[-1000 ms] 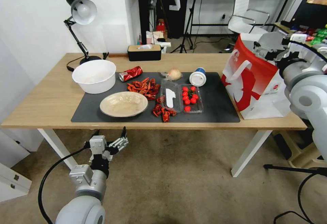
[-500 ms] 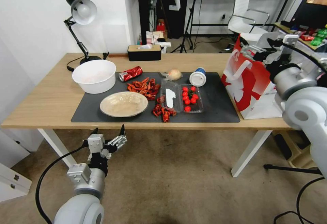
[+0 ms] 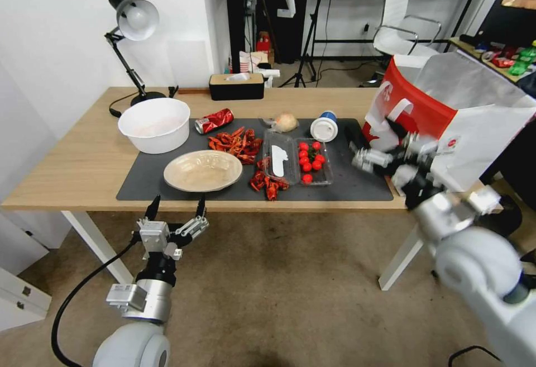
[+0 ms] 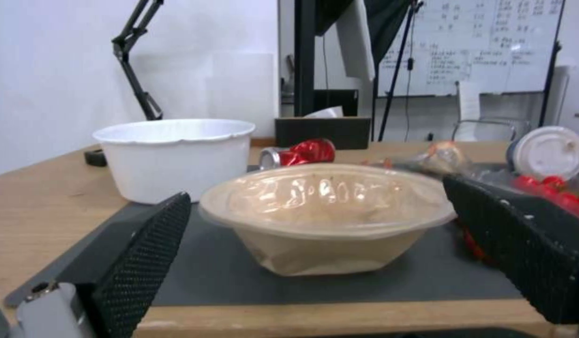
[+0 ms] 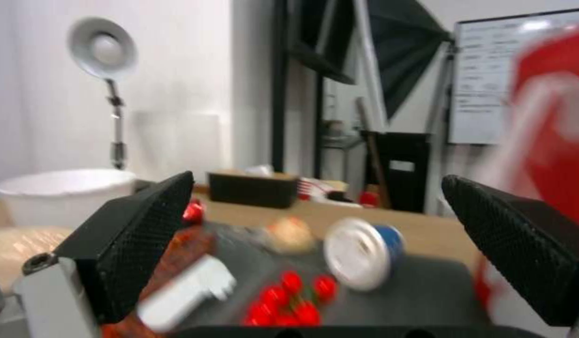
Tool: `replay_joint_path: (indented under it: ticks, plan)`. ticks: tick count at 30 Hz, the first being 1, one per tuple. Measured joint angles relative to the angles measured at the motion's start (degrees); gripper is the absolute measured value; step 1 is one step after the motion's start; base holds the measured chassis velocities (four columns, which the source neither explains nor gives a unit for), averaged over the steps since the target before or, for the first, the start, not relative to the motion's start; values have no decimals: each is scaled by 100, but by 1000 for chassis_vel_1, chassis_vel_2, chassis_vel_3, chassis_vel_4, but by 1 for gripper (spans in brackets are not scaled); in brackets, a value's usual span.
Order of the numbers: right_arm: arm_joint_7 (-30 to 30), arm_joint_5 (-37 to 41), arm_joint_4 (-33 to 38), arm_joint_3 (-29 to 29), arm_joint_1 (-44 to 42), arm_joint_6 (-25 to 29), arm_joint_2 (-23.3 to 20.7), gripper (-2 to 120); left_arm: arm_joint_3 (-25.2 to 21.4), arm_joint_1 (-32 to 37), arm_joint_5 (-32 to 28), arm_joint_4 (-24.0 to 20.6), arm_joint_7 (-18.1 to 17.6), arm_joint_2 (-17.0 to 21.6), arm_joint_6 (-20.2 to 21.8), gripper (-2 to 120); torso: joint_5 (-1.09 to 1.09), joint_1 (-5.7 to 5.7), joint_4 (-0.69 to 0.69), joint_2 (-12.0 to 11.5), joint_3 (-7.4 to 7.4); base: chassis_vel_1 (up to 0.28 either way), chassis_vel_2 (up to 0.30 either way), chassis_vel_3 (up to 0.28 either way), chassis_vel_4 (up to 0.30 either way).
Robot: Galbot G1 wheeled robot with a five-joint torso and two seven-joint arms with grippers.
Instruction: Pick up the trash from the table and place it into the takeout bag.
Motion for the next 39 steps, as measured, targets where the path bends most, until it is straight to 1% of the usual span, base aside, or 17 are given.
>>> replay_joint_path:
  ticks: [1,2,3,4,6,7,10,11,12,21,29,39]
  plan:
    - [35,-161,-85,3,-238,194,133,100,-15,3,24,2,-16,2,-3,100,0,0,2,0,0,0,0,0,0]
    - [35,-161,-85,3,-238,194,133,100,-15,3,24,2,-16,2,-3,100,0,0,2,0,0,0,0,0,0]
    - [71,-251,-126,3,-547,436,283,100,-28,13,50,4,-36,6,-3,100,-1,0,-1,0,0,0,0,0,0]
    - [91,-271,-150,4,-748,485,403,100,-30,24,82,3,-50,7,-3,100,-3,0,-1,1,0,0,0,0,0]
    - [92,-283,-174,3,-860,522,478,100,-31,36,110,2,-62,7,-2,100,-2,-1,-2,1,0,0,0,0,0]
    - [64,-315,-249,-4,-1034,643,605,100,-31,48,158,8,-84,3,0,100,-2,0,1,1,0,0,0,0,0]
    - [-4,-321,-344,-20,-1119,695,688,100,-29,52,177,45,-101,0,1,100,-4,0,0,1,0,0,0,0,0]
    - [-65,-293,-452,-61,-1153,708,772,100,-25,57,182,88,-109,-1,2,100,-1,0,-1,0,0,0,0,0,0]
    - [-102,-223,-528,-114,-1152,709,841,100,-21,69,182,101,-106,-2,3,100,-2,0,1,1,0,0,0,0,0]
    - [-113,-177,-759,-212,-1110,561,1155,100,-18,102,179,74,-98,44,56,100,-1,0,1,1,0,0,0,0,0]
    - [-93,-176,-792,-224,-1122,450,1254,100,13,135,179,83,-110,35,76,100,-2,1,0,0,0,0,0,0,0]
    - [22,-176,-630,-240,-1162,213,1267,100,4,160,187,95,-131,12,86,100,-2,1,0,0,0,0,0,0,0]
